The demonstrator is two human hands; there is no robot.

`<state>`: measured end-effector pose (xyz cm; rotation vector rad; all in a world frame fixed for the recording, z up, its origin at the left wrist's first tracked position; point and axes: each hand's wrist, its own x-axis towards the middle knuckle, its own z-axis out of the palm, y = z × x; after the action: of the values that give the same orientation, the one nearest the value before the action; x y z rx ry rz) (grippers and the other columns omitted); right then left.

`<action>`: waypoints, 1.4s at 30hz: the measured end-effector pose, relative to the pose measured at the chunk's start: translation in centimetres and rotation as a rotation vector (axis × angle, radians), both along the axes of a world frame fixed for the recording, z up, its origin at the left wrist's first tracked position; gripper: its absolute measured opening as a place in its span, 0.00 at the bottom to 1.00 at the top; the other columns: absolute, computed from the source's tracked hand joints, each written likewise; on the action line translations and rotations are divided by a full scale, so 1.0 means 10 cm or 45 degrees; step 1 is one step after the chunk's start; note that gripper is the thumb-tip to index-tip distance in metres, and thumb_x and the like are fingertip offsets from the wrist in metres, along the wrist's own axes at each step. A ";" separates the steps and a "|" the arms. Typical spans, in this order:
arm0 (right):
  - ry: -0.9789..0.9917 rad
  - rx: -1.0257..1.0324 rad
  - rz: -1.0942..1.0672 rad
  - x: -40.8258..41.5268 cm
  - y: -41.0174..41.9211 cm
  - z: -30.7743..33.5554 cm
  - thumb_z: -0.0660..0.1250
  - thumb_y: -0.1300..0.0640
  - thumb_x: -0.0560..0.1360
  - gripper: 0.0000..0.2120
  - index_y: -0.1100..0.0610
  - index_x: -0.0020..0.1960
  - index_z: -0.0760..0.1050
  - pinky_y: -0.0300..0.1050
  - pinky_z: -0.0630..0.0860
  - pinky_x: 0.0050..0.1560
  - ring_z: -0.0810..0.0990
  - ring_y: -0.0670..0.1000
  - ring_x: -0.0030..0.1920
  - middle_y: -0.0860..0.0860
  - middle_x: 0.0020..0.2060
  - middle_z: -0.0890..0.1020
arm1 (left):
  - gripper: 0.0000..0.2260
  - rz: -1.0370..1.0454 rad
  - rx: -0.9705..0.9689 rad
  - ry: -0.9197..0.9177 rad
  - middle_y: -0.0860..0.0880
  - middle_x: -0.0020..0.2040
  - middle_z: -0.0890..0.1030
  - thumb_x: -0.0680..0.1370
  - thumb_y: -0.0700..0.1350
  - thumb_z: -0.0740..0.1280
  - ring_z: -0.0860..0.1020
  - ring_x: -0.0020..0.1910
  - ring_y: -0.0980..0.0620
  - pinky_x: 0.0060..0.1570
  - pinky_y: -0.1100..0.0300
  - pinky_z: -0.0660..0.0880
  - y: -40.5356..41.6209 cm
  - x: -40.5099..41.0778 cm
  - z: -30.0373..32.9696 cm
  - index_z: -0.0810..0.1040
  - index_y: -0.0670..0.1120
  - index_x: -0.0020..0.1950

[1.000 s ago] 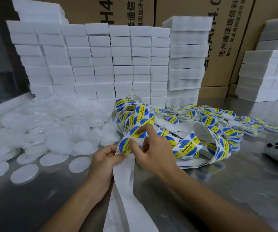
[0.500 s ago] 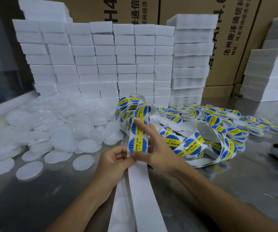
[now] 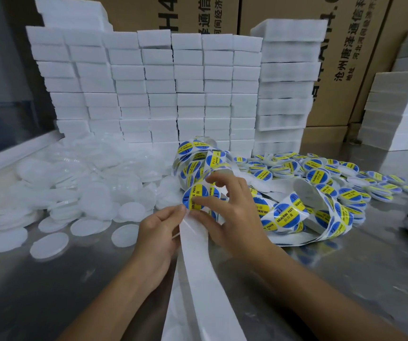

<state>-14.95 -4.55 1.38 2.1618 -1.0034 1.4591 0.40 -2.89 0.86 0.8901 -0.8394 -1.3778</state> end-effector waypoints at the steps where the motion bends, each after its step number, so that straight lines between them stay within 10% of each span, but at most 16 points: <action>1: 0.054 -0.002 -0.002 0.00 -0.01 0.00 0.74 0.50 0.74 0.09 0.53 0.51 0.85 0.54 0.74 0.50 0.76 0.56 0.55 0.53 0.57 0.79 | 0.07 -0.013 0.000 0.025 0.40 0.43 0.85 0.78 0.40 0.66 0.84 0.40 0.46 0.35 0.57 0.80 0.00 0.01 0.02 0.84 0.41 0.46; 6: 0.137 -0.013 0.008 -0.01 -0.03 -0.05 0.73 0.54 0.76 0.08 0.55 0.54 0.84 0.55 0.74 0.44 0.79 0.56 0.49 0.51 0.49 0.82 | 0.12 -0.212 -0.089 0.037 0.37 0.49 0.83 0.71 0.44 0.69 0.82 0.47 0.43 0.49 0.50 0.79 0.01 0.07 0.04 0.84 0.39 0.49; 25: -0.166 0.205 0.137 0.00 0.10 0.04 0.72 0.59 0.71 0.03 0.57 0.39 0.82 0.55 0.74 0.42 0.78 0.51 0.39 0.48 0.36 0.81 | 0.12 0.058 -0.201 -0.493 0.46 0.46 0.86 0.75 0.31 0.68 0.84 0.49 0.47 0.51 0.54 0.79 -0.01 0.06 -0.03 0.83 0.46 0.52; 30: -0.502 0.404 0.182 -0.03 0.10 0.13 0.73 0.63 0.72 0.04 0.58 0.40 0.82 0.35 0.72 0.38 0.75 0.43 0.33 0.47 0.31 0.79 | 0.17 0.084 -0.222 -0.670 0.50 0.41 0.86 0.74 0.30 0.66 0.84 0.43 0.49 0.44 0.55 0.80 -0.01 0.10 -0.04 0.82 0.52 0.49; 37: -1.099 0.827 0.323 -0.07 0.07 0.22 0.74 0.58 0.73 0.03 0.58 0.43 0.83 0.39 0.77 0.35 0.80 0.47 0.32 0.50 0.35 0.85 | 0.09 0.210 -0.401 -1.061 0.53 0.32 0.82 0.73 0.37 0.70 0.76 0.29 0.59 0.32 0.69 0.71 -0.07 0.11 -0.16 0.79 0.53 0.42; 42: -1.288 1.068 0.544 0.05 0.08 0.16 0.75 0.66 0.71 0.06 0.58 0.46 0.84 0.37 0.80 0.43 0.85 0.47 0.41 0.54 0.40 0.87 | 0.14 0.299 -0.536 -1.294 0.56 0.33 0.80 0.74 0.61 0.65 0.78 0.36 0.57 0.33 0.70 0.70 -0.04 0.14 -0.14 0.78 0.54 0.36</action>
<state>-14.40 -3.70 2.96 2.1552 -1.7904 2.8906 1.76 -3.34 -0.53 1.2983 -1.6452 -0.4361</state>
